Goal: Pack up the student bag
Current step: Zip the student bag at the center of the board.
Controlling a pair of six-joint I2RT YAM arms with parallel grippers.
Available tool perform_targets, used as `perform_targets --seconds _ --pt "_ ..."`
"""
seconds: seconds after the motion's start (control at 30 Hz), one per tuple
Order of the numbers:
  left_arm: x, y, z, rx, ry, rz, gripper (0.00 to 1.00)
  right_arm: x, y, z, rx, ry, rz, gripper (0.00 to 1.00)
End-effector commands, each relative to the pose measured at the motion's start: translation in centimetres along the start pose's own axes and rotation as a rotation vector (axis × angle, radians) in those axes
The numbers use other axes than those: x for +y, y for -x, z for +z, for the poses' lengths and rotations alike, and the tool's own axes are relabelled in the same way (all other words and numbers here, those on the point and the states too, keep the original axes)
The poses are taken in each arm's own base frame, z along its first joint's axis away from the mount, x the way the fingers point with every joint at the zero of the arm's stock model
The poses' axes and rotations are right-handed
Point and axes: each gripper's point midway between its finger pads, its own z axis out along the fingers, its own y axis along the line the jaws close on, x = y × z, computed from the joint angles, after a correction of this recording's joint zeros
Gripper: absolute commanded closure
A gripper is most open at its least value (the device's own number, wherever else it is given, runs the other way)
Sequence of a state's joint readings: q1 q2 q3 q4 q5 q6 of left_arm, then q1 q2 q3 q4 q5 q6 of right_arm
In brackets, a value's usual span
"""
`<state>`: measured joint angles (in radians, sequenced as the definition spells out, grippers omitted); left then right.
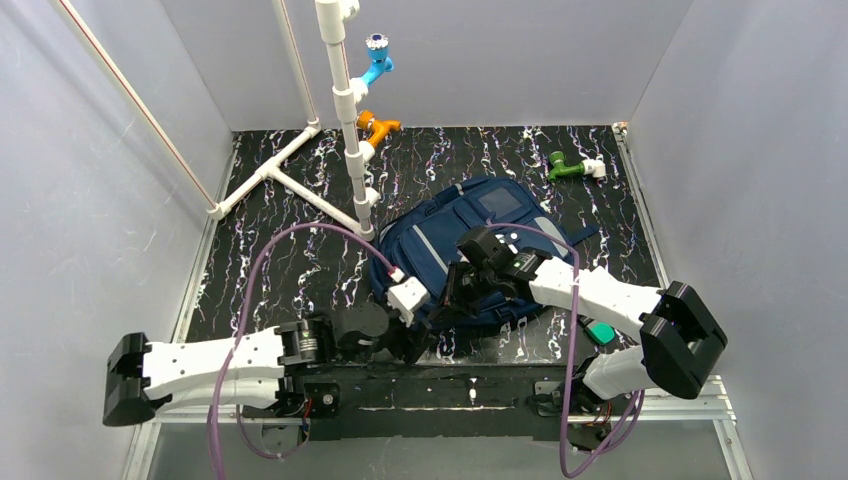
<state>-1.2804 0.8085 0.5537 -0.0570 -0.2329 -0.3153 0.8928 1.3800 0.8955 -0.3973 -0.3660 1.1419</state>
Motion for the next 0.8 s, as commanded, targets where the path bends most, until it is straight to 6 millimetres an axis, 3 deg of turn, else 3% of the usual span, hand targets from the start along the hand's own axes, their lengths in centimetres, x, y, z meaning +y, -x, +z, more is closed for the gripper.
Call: perform_targets --seconds 0.0,0.17,0.57,0.77 --pt "1.9 0.2 0.8 0.018 0.187 0.125 0.40 1.4 0.9 -0.7 -0.033 0.074 0.165 0.99" --pt "1.7 -0.2 2.0 0.054 0.238 0.159 0.64 0.9 0.8 -0.5 -0.026 0.060 0.210 0.99" --pt "1.2 -0.8 4.0 0.127 0.275 0.230 0.80 0.8 1.5 -0.9 -0.062 0.010 0.197 0.99" --pt "2.1 -0.6 4.2 0.159 0.358 0.259 1.00 0.1 1.4 -1.0 -0.067 -0.017 0.175 0.99"
